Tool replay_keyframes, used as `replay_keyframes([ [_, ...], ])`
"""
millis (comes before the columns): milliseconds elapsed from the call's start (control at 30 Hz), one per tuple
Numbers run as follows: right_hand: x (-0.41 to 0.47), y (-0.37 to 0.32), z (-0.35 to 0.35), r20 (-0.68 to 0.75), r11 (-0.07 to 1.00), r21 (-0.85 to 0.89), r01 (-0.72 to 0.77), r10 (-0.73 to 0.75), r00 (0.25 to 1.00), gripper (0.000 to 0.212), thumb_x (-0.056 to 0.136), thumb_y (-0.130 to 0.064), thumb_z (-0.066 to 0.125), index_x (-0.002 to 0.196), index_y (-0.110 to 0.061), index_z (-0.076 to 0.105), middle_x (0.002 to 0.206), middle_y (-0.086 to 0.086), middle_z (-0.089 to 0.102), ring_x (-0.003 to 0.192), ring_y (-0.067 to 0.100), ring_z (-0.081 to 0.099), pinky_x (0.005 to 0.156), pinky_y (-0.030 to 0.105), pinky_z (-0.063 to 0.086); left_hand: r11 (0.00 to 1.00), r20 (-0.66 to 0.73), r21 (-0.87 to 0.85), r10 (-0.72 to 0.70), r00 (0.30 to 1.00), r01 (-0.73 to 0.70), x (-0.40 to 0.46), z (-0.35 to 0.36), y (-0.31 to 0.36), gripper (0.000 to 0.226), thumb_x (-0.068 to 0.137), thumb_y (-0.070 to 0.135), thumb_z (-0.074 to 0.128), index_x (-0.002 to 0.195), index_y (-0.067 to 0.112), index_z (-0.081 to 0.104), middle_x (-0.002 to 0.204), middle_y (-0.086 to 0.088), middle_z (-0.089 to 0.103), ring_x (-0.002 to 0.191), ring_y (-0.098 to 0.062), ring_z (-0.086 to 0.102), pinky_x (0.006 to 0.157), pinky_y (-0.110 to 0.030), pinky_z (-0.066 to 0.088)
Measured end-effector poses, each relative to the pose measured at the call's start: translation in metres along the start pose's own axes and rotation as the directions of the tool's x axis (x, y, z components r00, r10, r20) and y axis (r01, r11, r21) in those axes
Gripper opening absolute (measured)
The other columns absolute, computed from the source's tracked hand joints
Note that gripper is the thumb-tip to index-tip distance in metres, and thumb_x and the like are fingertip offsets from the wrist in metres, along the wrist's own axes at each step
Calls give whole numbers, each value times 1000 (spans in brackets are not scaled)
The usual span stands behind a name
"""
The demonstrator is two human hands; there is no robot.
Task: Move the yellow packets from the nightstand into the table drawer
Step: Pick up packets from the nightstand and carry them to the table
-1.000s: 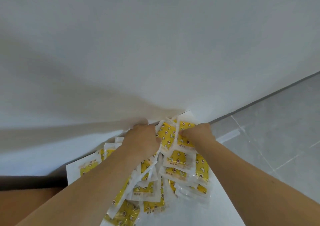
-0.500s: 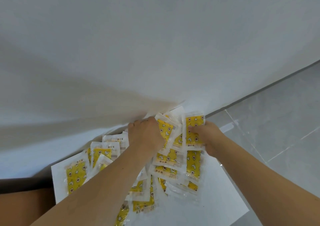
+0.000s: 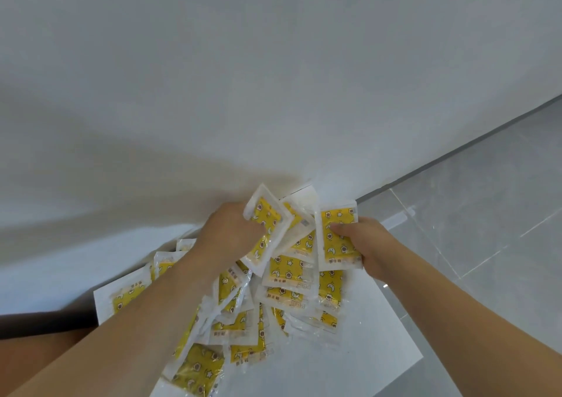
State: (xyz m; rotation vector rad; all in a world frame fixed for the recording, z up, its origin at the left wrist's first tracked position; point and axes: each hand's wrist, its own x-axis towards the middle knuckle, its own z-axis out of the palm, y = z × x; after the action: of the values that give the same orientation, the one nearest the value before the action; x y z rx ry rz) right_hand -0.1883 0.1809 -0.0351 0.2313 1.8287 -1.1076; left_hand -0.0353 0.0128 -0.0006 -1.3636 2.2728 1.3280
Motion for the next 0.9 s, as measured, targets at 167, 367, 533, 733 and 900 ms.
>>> replay_keyframes([
  [167, -5, 13, -4, -53, 998, 37, -46, 48, 997, 5, 90, -10, 67, 95, -12, 65, 94, 12, 74, 84, 31, 71, 79, 48, 58, 939, 32, 334, 80, 996, -86, 16, 35, 5, 13, 82, 18, 64, 78, 15, 52, 80, -1, 55, 73, -22, 58, 61, -30, 44],
  [367, 1, 16, -5, -43, 992, 103, -76, 81, 996, 5, 91, -9, 66, 94, -11, 64, 93, 12, 73, 84, 31, 71, 71, 43, 57, 797, 56, 589, 126, 990, -135, 33, 55, 9, 22, 89, 26, 60, 105, 12, 59, 108, -6, 53, 101, -27, 58, 82, -36, 48],
  [533, 4, 13, 0, -33, 988, 125, -95, 100, 994, 5, 91, -11, 66, 96, -11, 64, 96, 13, 73, 87, 32, 71, 80, 48, 57, 719, -15, 673, 248, 969, -173, 29, 61, 14, 26, 88, 17, 58, 113, 12, 57, 121, -9, 44, 115, -28, 46, 99, -37, 38],
  [733, 10, -1, 18, -35, 990, 76, -116, 119, 992, 9, 90, -12, 68, 98, -7, 65, 98, 15, 73, 87, 33, 70, 82, 51, 57, 858, -39, 477, 238, 970, -192, 2, 39, 18, 14, 84, -1, 52, 86, 12, 48, 103, -5, 42, 75, -24, 55, 60, -31, 44],
  [900, 22, -9, 54, -116, 994, -85, -62, 52, 992, 9, 87, -9, 64, 94, -7, 58, 87, 8, 62, 87, 26, 65, 81, 35, 54, 895, -92, 443, 106, 990, -55, -15, -6, 5, 19, 85, 7, 55, 76, 18, 42, 83, 0, 50, 68, -15, 48, 50, -25, 29],
])
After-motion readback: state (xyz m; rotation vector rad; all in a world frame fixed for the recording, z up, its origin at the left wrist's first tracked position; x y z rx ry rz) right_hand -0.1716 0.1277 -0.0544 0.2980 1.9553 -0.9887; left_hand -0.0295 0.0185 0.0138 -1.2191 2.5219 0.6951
